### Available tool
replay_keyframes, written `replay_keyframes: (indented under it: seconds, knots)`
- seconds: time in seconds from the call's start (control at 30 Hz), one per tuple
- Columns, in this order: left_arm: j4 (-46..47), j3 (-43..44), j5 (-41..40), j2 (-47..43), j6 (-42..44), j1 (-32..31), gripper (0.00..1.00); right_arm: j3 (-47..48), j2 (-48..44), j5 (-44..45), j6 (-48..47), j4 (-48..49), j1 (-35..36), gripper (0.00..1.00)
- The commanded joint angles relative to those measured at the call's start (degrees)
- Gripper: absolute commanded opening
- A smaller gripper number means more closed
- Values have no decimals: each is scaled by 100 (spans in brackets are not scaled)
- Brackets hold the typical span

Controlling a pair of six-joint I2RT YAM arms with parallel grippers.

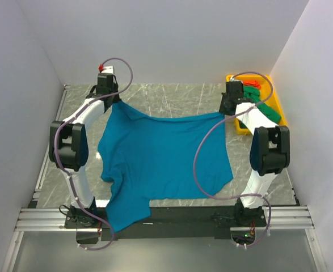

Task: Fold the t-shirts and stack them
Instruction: Flatten the tshirt out, then fold the tshirt

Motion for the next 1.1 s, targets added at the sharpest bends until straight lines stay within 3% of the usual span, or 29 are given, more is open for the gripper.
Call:
replay_keyframes:
  seconds: [0.0, 0.27, 0.43, 1.07]
  knots:
    - [100, 637, 115, 339, 97, 93, 4, 691, 346, -431, -30, 110, -121, 0]
    - [214, 795, 105, 420, 18, 120, 5, 1088, 776, -581, -4, -13, -139, 0]
    - [-172, 937, 150, 394, -298, 120, 3, 1361, 865, -511, 49, -233, -148, 0]
    - [-1623, -671, 70, -1566, -1696, 120, 2, 728, 109, -335, 401, -804, -165, 0]
